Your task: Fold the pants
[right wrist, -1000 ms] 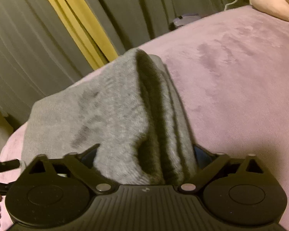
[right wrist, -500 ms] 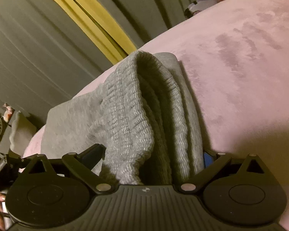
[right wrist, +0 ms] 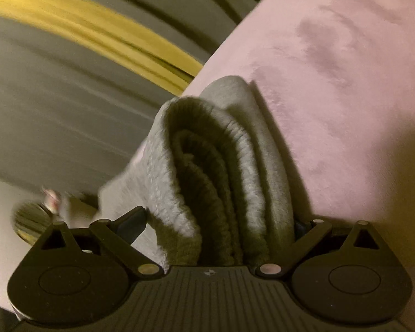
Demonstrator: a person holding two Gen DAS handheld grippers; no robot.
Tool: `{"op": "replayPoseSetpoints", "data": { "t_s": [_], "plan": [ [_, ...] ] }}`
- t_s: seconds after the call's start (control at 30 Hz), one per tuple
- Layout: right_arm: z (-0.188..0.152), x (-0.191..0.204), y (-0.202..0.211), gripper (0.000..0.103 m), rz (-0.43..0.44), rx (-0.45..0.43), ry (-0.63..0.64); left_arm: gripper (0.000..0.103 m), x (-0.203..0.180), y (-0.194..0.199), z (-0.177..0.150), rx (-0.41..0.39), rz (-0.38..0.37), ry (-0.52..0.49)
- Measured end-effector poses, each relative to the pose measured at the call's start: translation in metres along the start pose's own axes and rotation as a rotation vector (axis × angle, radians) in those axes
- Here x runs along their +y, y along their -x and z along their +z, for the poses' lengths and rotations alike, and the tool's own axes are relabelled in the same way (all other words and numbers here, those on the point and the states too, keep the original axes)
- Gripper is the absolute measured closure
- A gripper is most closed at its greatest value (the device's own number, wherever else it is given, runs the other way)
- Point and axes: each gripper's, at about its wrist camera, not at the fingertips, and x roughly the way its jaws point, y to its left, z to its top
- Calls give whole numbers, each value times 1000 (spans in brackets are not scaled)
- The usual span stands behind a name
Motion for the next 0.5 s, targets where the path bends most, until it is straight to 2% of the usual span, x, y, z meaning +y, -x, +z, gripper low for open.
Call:
{"op": "replayPoseSetpoints", "data": {
  "t_s": [0.03, 0.07, 0.1, 0.13, 0.17, 0.3, 0.43, 0.5],
  "plan": [
    [-3, 7, -2, 7, -33, -6, 34, 58, 1, 0, -1, -6, -3, -10],
    [-5, 15, -4, 20, -84, -20, 79, 60, 2, 0, -1, -12, -9, -9],
    [-8, 24, -5, 30, -147, -33, 136, 68, 1, 0, -1, -19, -21, -5],
    [-10, 33, -7, 38, -195, -35, 201, 76, 0, 3, -2, -28, -34, -13],
    [-12, 40, -6, 42, -210, -37, 226, 76, -4, 4, -2, -39, -32, -32],
    [-11, 71, -3, 48, -255, -52, 325, 79, -18, 10, -4, -89, -7, -121],
    [-8, 97, -1, 49, -231, -112, 421, 80, -29, 25, -3, -199, -29, -176],
    [-4, 106, -5, 49, -222, -142, 446, 80, -31, 31, -1, -252, -8, -189]
  ]
}}
